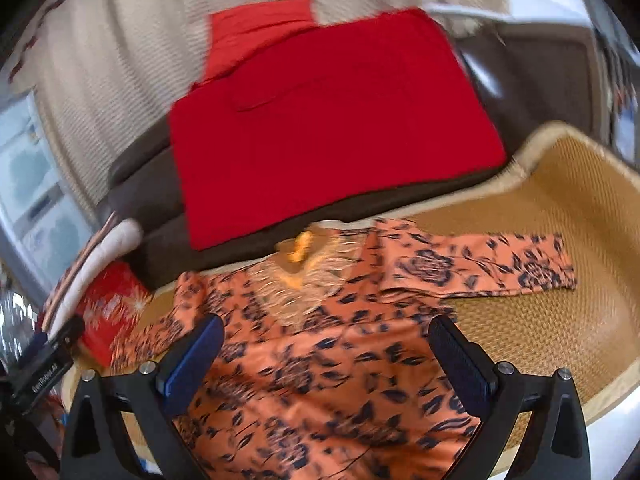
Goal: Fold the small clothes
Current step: 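Grasp the blouse sleeve cuff with the right gripper and lift it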
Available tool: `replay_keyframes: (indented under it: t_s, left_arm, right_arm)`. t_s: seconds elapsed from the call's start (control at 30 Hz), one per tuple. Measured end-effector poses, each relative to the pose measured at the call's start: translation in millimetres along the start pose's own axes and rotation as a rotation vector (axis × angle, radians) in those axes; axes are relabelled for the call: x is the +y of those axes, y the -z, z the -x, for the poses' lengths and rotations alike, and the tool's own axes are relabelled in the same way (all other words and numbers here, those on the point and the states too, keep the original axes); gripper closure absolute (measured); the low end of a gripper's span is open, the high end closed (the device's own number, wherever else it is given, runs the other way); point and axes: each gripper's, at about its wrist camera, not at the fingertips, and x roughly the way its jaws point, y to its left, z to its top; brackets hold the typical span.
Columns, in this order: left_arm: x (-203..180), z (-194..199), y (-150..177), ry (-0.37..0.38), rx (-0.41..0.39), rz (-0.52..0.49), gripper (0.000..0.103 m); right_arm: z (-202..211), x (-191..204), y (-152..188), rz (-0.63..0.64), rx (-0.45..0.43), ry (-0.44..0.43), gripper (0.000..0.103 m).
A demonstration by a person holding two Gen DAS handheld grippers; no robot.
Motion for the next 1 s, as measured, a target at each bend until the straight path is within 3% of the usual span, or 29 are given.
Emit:
replay_keyframes:
  t_s: [0.13,0.27,0.37,0.47,0.57,0.73,0.83,0.87,0.9,1.0]
  left_arm:
    - [-33.0,-55.5,3.8,0.091,0.033,0.028,0.000]
    - [-56.7,-108.4,23.6,0.168,0.121,0.041,0.000]
    - [-64.3,-134.5,32.9,0.171,0.178,0.021,0.000]
    - [-66.4,-147.2,31.5,0.145,0.181,0.029,0.000]
    - [-67.3,-150.8,32.9,0.148,0.192,0.026,0.000]
    - [-75.2,-159.2,35.6,0.128,0.177,-0.019,0.000]
    - [-75.8,-160.9,36.0,0.111,0.168,-0.035,0.000]
    - [-75.1,-161.7,35.9,0.106,0.167,-0.039,0.000]
    - [-73.1,-162.3,35.7,0.104,0.166,-0.039,0.000]
    - [-63.4,-163.4,33.2,0.085,0.161,-0.021,0.000]
  right_arm:
    - [-23.2,-89.7,-17.8,-0.195,0.029,-0.019,0.000]
    - [-46.3,-190.4,-11.2,-0.538,0.041,-0.120,0.000]
    - [-62.0,-237.1,-3.4,-0.664,0.040,-0.078,0.004]
    - [-77.9,-268.8,-3.7,-0.738,0.015,0.012,0.011]
    - [-92.4,-287.6,-11.5,-0.740,0.012,0.169,0.021]
    - [-116.6,-290.6,-46.8,-0.634,-0.023,0.316,0.026]
    - [-138.6,-288.0,-65.5,-0.545,-0.021,0.416,0.044]
    - [-145.8,-286.4,-70.4,-0.519,-0.013,0.437,0.068]
    - [-151.8,-289.0,-71.5,-0.506,-0.006,0.444,0.085]
    - [-155.0,-288.9,-73.7,-0.536,-0.025,0.395,0.089]
